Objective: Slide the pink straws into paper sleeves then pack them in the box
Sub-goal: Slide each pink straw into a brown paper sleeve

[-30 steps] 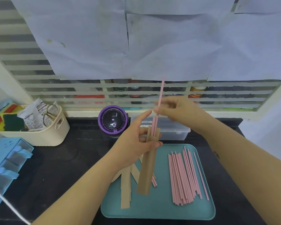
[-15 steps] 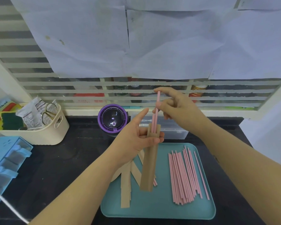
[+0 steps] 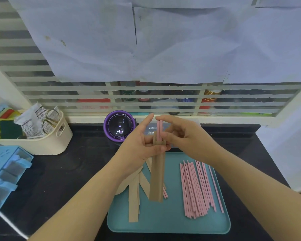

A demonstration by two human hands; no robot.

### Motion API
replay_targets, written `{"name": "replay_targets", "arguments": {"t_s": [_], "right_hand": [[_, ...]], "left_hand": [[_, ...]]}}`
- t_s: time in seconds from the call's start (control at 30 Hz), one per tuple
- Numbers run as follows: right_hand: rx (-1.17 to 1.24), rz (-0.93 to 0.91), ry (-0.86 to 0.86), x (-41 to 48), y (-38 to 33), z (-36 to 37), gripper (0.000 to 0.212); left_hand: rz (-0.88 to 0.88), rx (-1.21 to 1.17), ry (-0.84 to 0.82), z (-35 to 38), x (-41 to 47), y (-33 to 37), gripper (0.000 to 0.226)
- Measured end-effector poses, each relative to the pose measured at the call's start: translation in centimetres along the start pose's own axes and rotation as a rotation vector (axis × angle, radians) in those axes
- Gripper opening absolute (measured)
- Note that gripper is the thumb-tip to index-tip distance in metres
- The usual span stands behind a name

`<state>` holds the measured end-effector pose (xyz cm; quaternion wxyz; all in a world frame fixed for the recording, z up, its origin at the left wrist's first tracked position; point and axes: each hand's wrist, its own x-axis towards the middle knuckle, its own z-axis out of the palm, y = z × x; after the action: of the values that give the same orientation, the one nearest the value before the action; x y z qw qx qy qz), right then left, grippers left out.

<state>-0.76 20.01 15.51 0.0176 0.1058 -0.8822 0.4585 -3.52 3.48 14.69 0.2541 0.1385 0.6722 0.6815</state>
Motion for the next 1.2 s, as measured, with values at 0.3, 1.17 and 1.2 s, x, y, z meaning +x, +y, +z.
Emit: {"name": "replay_targets", "arguments": {"t_s": [0.3,1.17,1.2], "right_hand": [[-0.131,-0.016,0.069,0.7,0.2,-0.4,0.025],[0.215,0.955,0.344,-6.0,14.3,11.3,0.003],[0.111,0.913,0.306,-5.7,14.2,11.5,0.002]], "left_hand": [[-0.017,0.128,-0.023,-0.3,0.5,-1.0,0.096],[-0.482,1.384,0.199,-7.3,-0.6,-17.5,0.045],[-0.484,1.407,0.185,-7.2,-0.6,-17.6,0.046]]}}
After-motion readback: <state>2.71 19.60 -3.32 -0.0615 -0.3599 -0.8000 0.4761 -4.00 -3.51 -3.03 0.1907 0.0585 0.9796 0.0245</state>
